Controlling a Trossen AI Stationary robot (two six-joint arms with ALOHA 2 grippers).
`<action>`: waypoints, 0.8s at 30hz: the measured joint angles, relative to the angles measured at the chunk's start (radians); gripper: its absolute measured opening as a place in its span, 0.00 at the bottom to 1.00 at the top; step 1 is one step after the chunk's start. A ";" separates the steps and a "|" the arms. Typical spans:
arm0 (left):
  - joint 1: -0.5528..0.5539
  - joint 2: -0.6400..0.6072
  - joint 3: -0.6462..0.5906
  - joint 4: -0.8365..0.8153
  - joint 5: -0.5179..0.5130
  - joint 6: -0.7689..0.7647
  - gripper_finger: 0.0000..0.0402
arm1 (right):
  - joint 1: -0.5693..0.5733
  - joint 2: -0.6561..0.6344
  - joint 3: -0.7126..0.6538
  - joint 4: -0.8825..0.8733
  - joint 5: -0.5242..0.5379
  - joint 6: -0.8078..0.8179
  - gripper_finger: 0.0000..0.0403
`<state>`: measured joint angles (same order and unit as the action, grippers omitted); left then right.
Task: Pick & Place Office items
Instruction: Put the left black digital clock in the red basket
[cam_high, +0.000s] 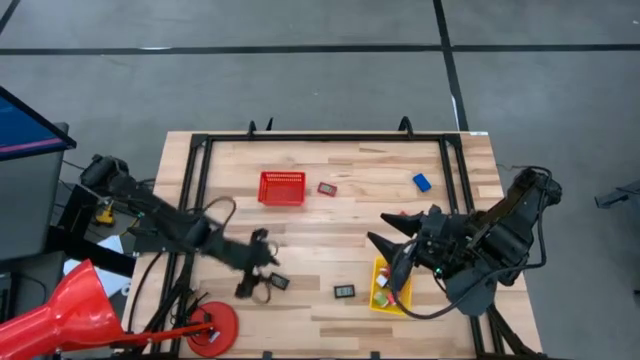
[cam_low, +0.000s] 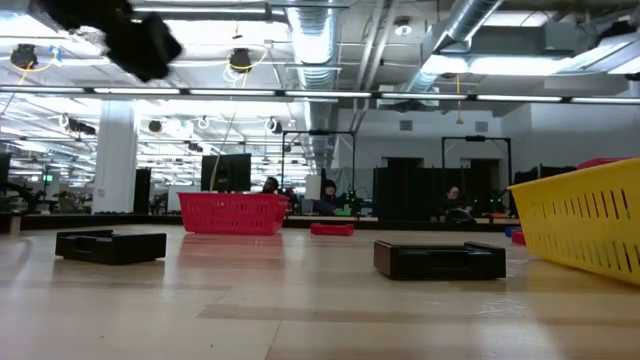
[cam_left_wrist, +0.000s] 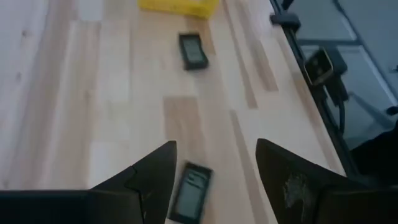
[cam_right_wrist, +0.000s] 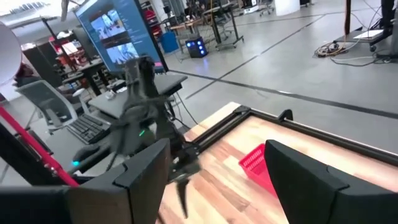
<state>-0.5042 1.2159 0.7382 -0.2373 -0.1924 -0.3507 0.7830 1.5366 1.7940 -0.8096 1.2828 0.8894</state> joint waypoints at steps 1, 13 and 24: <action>-0.036 0.012 0.000 -0.002 -0.034 -0.024 0.55 | -0.004 -0.002 0.000 0.002 0.000 -0.001 0.63; -0.072 0.270 0.000 0.062 -0.028 0.049 0.69 | -0.013 -0.006 0.000 0.006 0.000 0.024 0.63; -0.035 0.432 0.002 0.111 0.028 0.146 0.72 | 0.010 -0.006 0.000 0.021 0.000 0.053 0.63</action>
<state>-0.5396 1.6479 0.7398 -0.1262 -0.1642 -0.2047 0.7932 1.5303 1.7943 -0.7882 1.2828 0.9428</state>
